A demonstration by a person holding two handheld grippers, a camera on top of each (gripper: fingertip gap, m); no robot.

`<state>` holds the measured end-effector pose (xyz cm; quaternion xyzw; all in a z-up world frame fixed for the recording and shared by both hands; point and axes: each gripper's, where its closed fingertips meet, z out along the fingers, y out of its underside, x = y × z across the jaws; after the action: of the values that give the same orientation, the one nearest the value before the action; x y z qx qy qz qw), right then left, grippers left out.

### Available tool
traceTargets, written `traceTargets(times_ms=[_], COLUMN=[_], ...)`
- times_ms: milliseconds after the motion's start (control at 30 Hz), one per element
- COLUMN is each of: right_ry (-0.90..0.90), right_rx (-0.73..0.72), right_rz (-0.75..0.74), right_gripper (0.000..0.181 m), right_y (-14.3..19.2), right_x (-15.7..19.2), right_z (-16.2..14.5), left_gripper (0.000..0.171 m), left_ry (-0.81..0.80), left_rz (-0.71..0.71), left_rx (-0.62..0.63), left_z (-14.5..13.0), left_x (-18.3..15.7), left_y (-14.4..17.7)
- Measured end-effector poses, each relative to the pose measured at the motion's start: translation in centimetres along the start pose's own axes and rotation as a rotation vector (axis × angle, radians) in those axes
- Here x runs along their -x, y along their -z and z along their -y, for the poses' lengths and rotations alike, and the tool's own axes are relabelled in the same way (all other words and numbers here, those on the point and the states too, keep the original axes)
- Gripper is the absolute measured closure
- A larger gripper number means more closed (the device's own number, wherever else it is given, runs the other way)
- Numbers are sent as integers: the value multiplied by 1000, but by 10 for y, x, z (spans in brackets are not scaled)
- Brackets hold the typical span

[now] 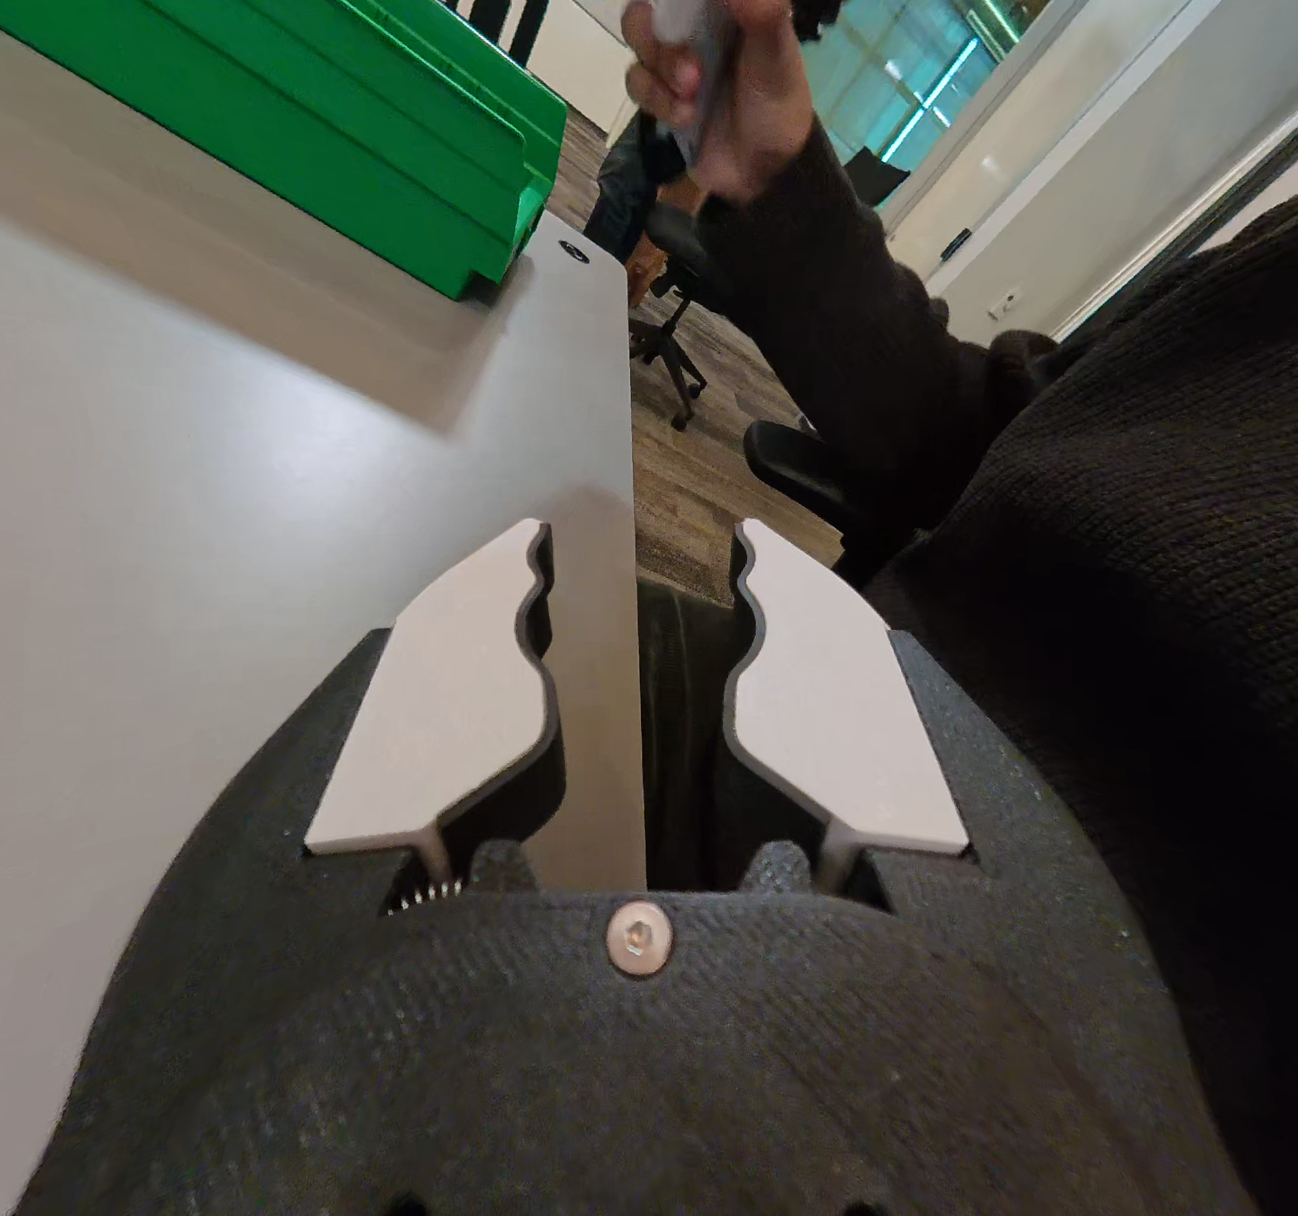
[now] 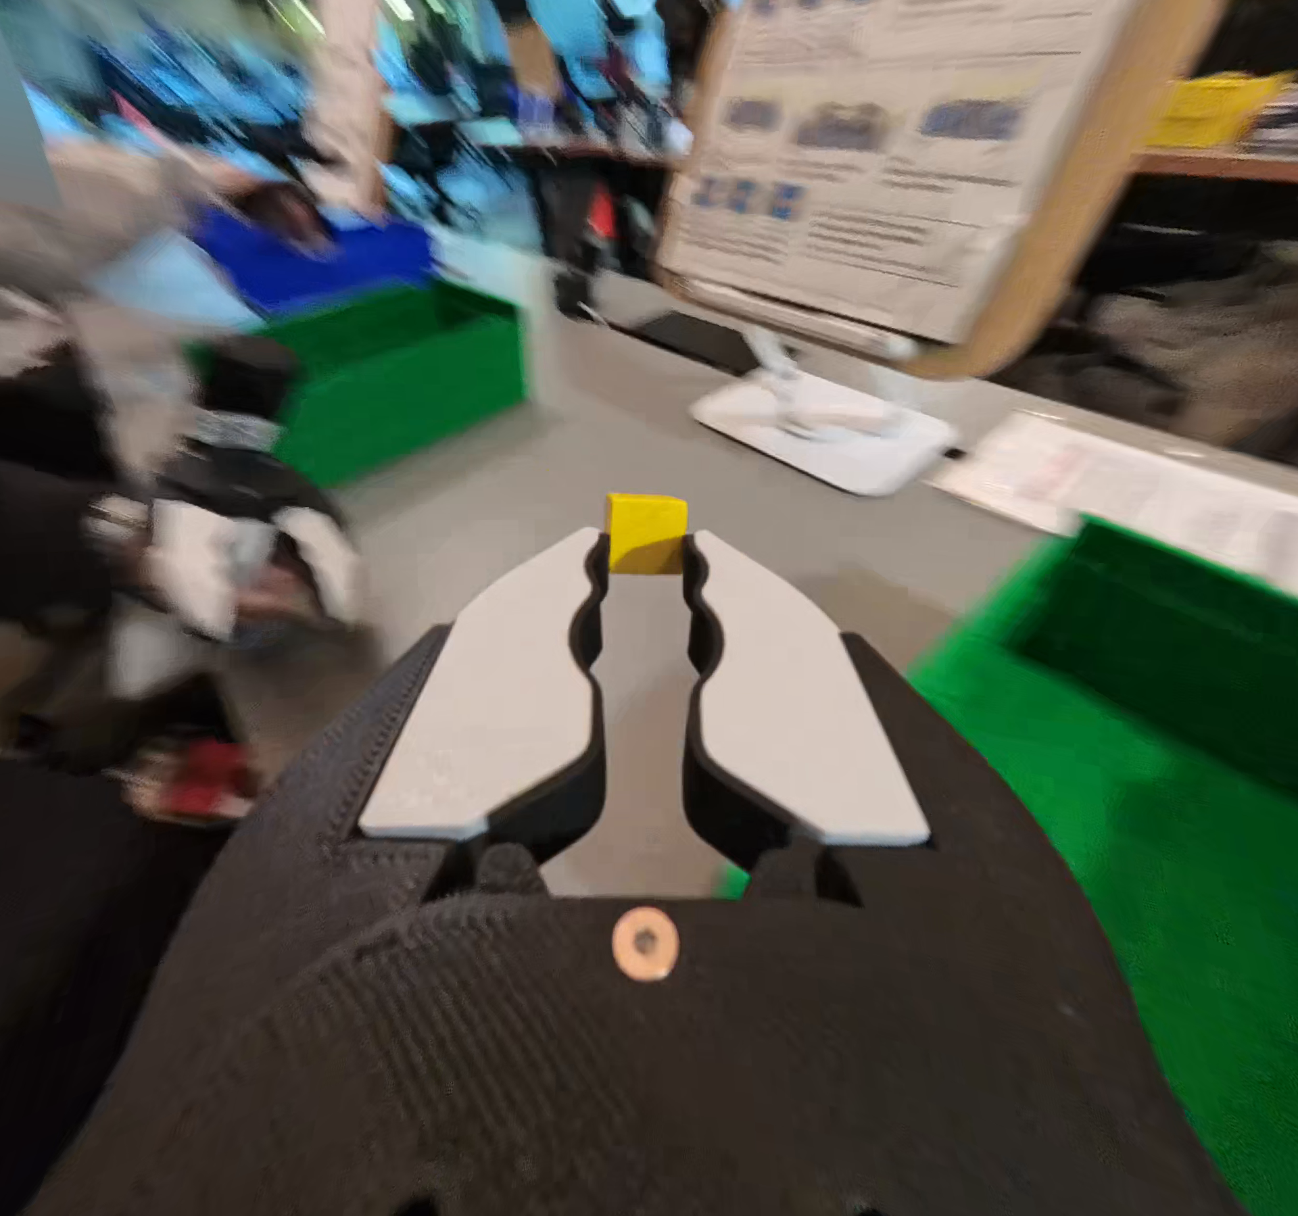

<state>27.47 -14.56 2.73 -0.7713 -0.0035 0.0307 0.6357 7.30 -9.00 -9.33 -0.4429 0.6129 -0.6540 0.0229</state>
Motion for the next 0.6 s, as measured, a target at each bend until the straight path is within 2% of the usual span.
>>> traceTargets(times_ms=[67, 100, 200, 367, 600], right_ry=[111, 136, 216, 518, 589], right_rx=[174, 277, 527, 880, 967], right_rz=[-145, -165, -84, 116, 347], right_gripper=[161, 161, 161, 160, 160], right_y=[15, 17, 13, 3, -15], right_x=[-61, -86, -131, -151, -146], right_z=[-17, -34, -84, -149, -177], left_gripper=[124, 125, 127, 128, 130], left_ry=[8, 9, 17, 20, 122], left_rz=[-3, -2, 1, 38, 56], left_rx=[4, 5, 18, 27, 25], left_z=[0, -1, -4, -6, -9], left_x=[0, 1, 3, 5, 1], left_y=[-3, -4, -9, -14, -13])
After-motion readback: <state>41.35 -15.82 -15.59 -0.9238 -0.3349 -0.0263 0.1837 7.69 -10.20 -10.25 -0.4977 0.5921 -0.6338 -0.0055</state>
